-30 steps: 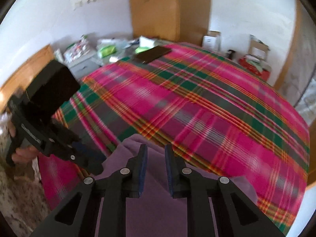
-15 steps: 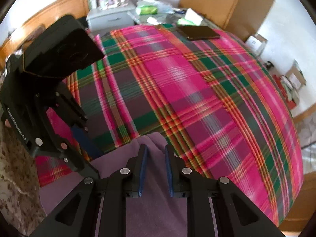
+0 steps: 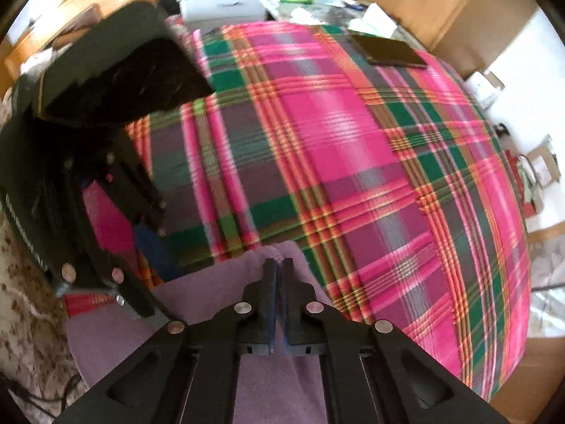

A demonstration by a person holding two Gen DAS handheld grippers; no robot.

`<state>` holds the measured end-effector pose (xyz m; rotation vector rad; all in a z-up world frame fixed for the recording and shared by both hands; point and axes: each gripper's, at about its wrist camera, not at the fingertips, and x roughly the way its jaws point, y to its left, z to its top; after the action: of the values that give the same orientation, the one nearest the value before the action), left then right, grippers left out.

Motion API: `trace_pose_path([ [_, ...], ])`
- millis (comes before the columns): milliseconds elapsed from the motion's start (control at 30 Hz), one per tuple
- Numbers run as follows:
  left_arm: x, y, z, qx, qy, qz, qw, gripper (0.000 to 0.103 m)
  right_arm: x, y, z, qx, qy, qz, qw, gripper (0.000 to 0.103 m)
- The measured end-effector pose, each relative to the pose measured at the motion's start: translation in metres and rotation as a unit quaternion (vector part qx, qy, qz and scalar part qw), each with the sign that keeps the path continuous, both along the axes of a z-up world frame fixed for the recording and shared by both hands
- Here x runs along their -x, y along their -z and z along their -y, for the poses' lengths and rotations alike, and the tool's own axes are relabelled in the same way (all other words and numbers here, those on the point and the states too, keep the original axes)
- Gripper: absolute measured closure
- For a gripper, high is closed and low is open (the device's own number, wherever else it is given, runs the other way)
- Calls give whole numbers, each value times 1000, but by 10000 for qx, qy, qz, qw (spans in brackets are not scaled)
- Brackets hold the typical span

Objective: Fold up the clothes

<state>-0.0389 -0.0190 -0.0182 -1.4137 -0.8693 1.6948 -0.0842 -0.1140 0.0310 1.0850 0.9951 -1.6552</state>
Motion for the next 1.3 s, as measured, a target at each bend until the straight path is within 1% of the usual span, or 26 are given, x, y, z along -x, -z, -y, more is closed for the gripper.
trace_pose_path([
  [100,-1,-1,-5,-24,51,-15,10000,72,-1,-6,1,120,141,-199,9996,101],
  [200,-3,-4,-7,-29,95,-85,9999,73,-5,-15,1,230,255,-512,9981,103],
  [267,-4,-6,-9,-15,114,-127,9999,74,-1,-23,-3,358,493,-847,9945,103],
  [300,-4,-6,-10,-12,114,-145,9998,74,3,-26,-6,411,640,-927,9928,103],
  [333,-4,-7,-10,-22,107,-154,9998,74,7,-28,-8,455,723,-859,9926,103],
  [400,-6,-9,-9,-47,95,-174,9998,74,12,-30,-10,517,728,-511,9947,103],
  [500,-7,-11,-11,-92,72,-189,9998,74,11,-29,-7,556,497,-162,9971,102],
  [600,-7,-14,-15,-89,69,-238,9997,74,10,-22,-2,412,364,68,9985,101],
  [633,-7,-16,-17,-86,82,-265,9996,74,11,-19,-2,361,371,116,9986,100],
  [700,-6,-19,-19,-62,111,-313,9994,74,13,-15,-4,273,414,168,9986,95],
  [800,-4,-20,-23,-66,122,-321,9994,74,13,-12,-8,270,428,262,9984,88],
  [900,0,-22,-29,-79,131,-341,9993,74,12,-12,-9,256,342,373,9984,85],
  [1067,1,-30,-39,-62,214,-440,9988,73,7,-10,-7,144,195,513,9984,85],
  [1200,2,-32,-43,-61,215,-443,9988,73,5,-6,-7,49,188,530,9984,85],
  [1233,3,-32,-44,-63,209,-438,9988,73,4,-6,-7,47,182,545,9983,87],
  [1267,5,-35,-46,-54,205,-446,9988,73,3,-7,-6,42,175,547,9983,96],
  [1300,7,-36,-48,-46,201,-452,9988,73,2,-7,-6,36,167,550,9983,99],
])
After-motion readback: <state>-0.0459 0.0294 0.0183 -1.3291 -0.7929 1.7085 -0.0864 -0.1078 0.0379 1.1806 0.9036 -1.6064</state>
